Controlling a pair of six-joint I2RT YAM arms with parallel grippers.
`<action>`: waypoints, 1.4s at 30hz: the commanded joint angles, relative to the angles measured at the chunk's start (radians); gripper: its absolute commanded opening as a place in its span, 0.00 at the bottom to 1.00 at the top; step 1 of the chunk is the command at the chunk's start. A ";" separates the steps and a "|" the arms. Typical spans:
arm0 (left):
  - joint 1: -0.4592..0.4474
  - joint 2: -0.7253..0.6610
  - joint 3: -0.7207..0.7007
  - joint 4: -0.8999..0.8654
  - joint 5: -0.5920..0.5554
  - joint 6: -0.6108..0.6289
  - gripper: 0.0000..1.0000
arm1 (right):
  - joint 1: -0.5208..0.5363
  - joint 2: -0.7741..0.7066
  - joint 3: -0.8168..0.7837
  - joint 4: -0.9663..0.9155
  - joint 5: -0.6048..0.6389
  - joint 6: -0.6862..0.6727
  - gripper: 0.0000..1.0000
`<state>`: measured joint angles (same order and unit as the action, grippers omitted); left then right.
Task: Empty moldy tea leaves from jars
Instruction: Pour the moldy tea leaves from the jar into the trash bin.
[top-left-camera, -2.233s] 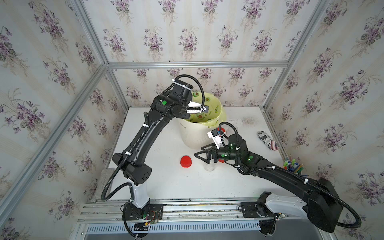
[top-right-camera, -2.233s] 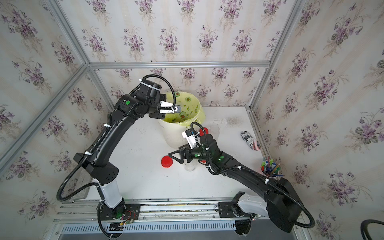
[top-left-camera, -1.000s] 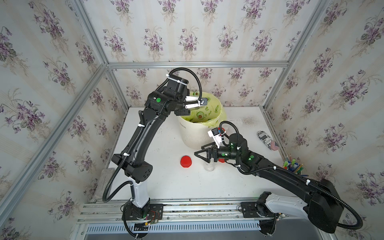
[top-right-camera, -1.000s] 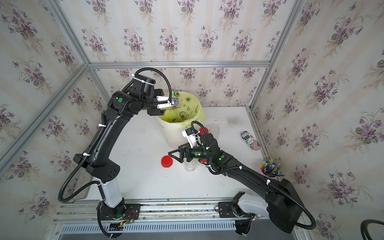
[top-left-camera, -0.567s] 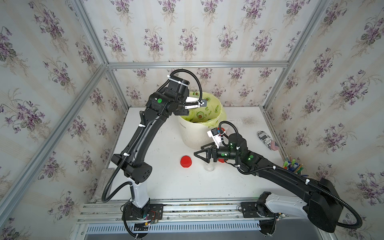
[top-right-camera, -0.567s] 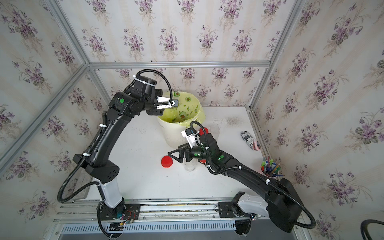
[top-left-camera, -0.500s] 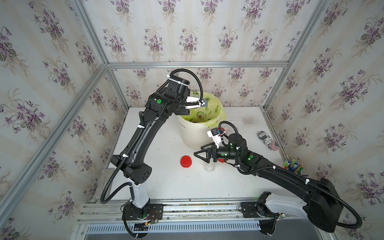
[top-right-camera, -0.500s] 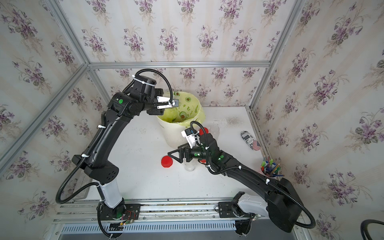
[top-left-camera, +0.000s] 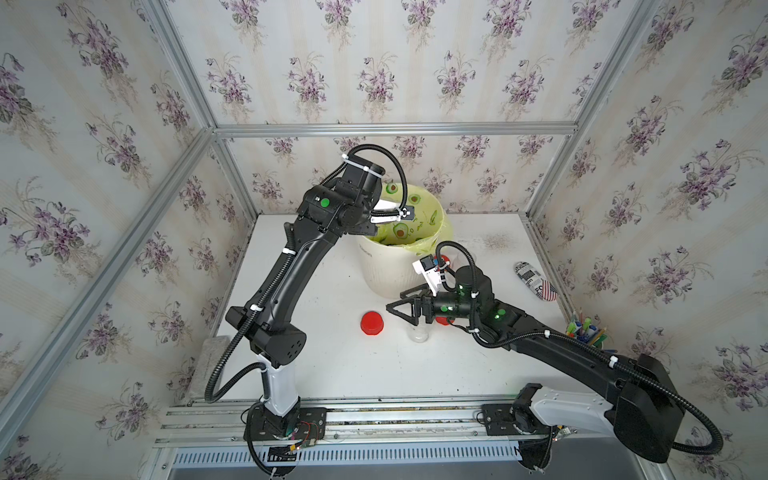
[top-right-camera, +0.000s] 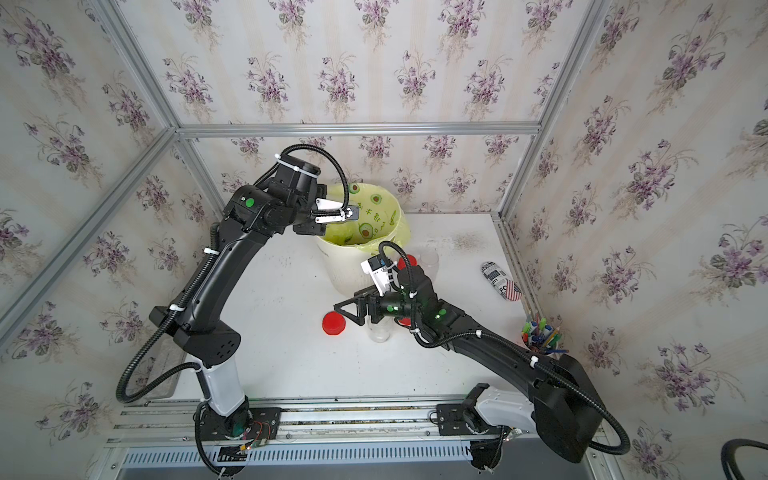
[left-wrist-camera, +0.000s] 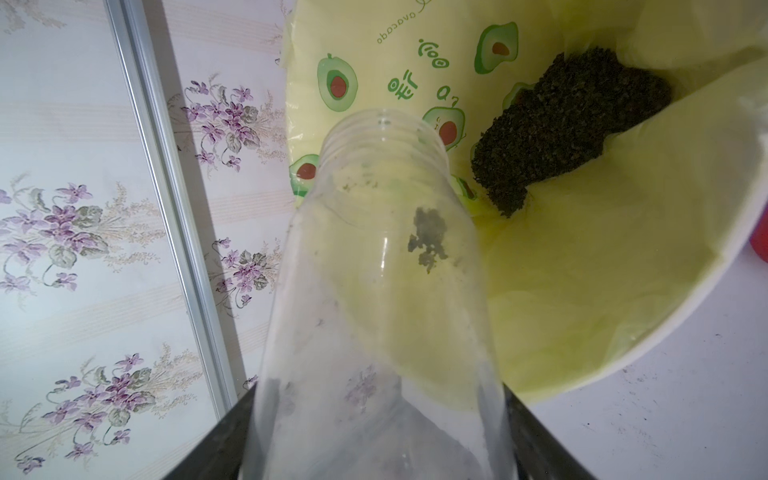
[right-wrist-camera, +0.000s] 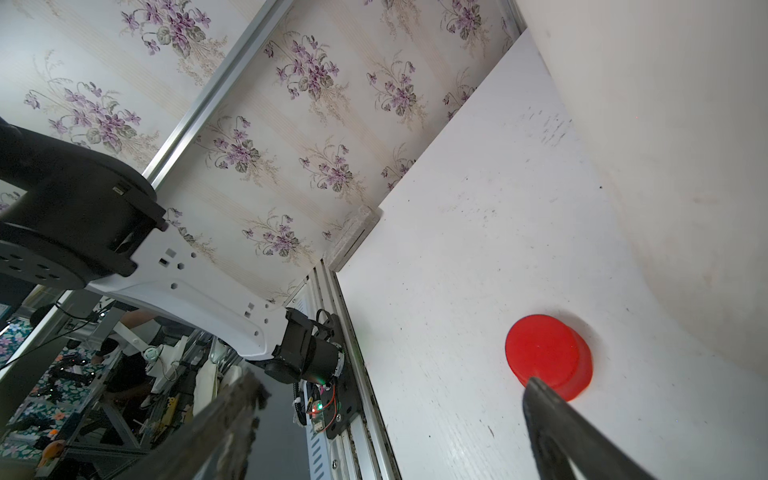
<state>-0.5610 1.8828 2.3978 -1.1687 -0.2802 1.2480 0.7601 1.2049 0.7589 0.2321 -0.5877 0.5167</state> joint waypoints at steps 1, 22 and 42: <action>0.001 -0.003 -0.005 -0.008 -0.030 0.012 0.73 | 0.005 0.002 0.010 0.003 0.000 0.005 0.97; -0.009 -0.003 0.023 0.022 -0.017 0.049 0.74 | 0.024 0.013 0.013 -0.002 0.013 0.010 0.97; -0.036 -0.026 -0.064 0.024 -0.071 0.063 0.75 | 0.039 0.024 0.024 -0.003 0.017 0.011 0.97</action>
<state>-0.5961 1.8450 2.3451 -1.1515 -0.3374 1.2995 0.7959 1.2247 0.7811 0.2062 -0.5694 0.5175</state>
